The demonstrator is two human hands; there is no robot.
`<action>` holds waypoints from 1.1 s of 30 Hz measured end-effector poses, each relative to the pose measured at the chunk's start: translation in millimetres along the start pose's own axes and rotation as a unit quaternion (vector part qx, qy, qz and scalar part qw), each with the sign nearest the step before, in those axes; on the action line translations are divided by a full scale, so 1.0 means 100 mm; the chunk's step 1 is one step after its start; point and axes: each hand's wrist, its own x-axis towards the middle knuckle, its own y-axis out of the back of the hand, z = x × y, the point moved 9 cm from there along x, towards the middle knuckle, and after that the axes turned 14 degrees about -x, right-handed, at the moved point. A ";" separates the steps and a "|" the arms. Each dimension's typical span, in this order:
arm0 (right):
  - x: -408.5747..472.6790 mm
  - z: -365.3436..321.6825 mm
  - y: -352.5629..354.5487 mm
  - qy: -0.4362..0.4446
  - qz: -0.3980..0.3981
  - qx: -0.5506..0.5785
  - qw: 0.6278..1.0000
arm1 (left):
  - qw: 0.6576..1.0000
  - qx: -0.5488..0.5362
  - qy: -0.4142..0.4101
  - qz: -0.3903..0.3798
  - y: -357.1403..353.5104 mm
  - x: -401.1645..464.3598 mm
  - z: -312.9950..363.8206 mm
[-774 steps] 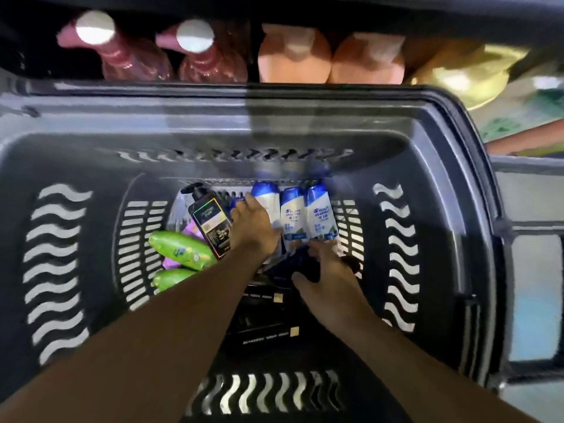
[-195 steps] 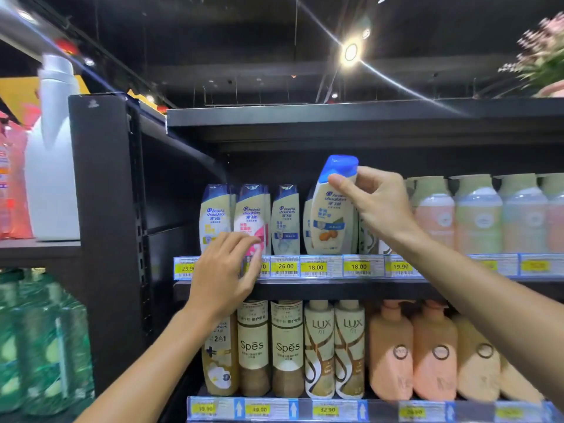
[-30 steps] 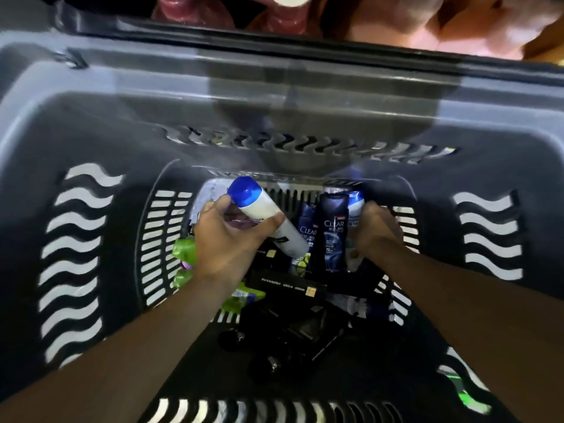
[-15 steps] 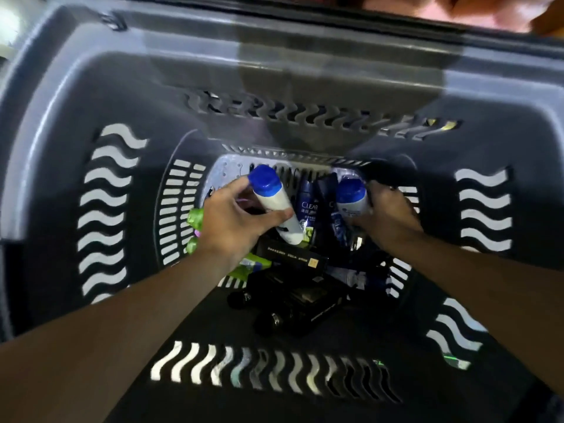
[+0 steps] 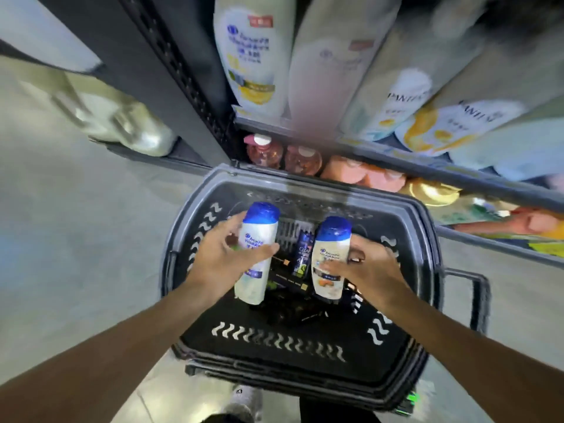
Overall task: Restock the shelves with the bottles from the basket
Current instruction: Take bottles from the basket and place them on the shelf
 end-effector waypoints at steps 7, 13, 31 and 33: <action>-1.00 -1.05 0.53 0.056 0.038 0.064 0.996 | 0.996 -0.083 0.005 -0.028 0.27 -1.04 1.33; -1.93 -1.94 1.00 0.088 0.059 0.132 0.986 | 0.993 -0.109 -0.004 -0.043 0.34 -1.95 2.30; -4.09 -3.59 2.17 0.192 0.129 0.195 0.953 | 0.973 -0.143 -0.103 -0.151 0.34 -3.60 4.21; -4.23 -3.74 2.32 0.215 0.151 0.177 0.949 | 0.967 -0.149 -0.130 -0.162 0.29 -3.73 4.48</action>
